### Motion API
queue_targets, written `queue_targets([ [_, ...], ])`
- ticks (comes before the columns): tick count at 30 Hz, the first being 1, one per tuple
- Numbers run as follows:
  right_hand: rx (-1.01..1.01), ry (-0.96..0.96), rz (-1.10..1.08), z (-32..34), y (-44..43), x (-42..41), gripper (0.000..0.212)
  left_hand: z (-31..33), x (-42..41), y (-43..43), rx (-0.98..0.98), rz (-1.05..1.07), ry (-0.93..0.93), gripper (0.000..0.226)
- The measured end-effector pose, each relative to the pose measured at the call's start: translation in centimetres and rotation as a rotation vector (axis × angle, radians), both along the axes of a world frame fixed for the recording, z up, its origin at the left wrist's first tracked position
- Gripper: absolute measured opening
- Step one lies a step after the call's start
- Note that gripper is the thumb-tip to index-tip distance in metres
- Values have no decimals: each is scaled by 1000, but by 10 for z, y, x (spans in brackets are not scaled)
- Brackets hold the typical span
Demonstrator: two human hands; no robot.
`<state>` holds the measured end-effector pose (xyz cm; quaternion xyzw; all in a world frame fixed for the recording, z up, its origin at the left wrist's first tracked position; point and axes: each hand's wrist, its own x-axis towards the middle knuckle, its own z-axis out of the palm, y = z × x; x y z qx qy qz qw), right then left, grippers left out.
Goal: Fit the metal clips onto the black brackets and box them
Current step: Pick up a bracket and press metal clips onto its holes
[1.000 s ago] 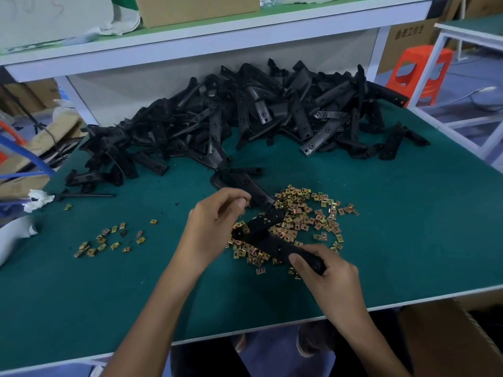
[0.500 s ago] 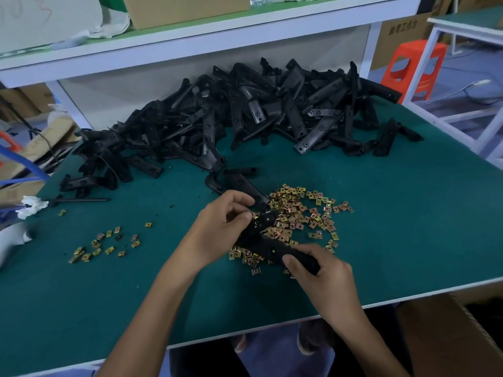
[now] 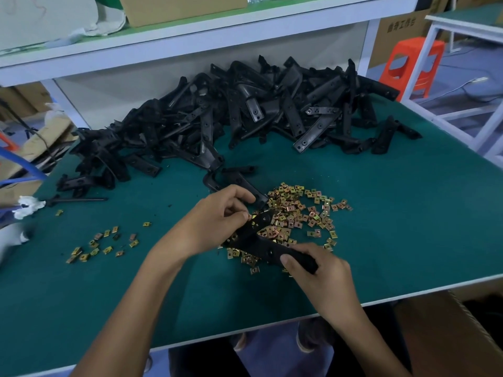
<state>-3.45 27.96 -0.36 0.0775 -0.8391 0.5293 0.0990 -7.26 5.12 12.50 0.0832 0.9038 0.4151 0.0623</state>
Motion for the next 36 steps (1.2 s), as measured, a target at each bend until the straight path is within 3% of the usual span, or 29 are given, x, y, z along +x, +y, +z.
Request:
queue_targets([
  [23, -12, -101, 62, 10, 2, -1, 2, 16, -13, -7, -185, -230, -143, 31],
  [29, 50, -81, 61, 11, 1, -2, 4, 14, -9, -8, -109, -271, -291, 37],
  [36, 53, -58, 44, 10, 0, 0, 3, 12, 0, -8, -86, -210, -252, 31],
])
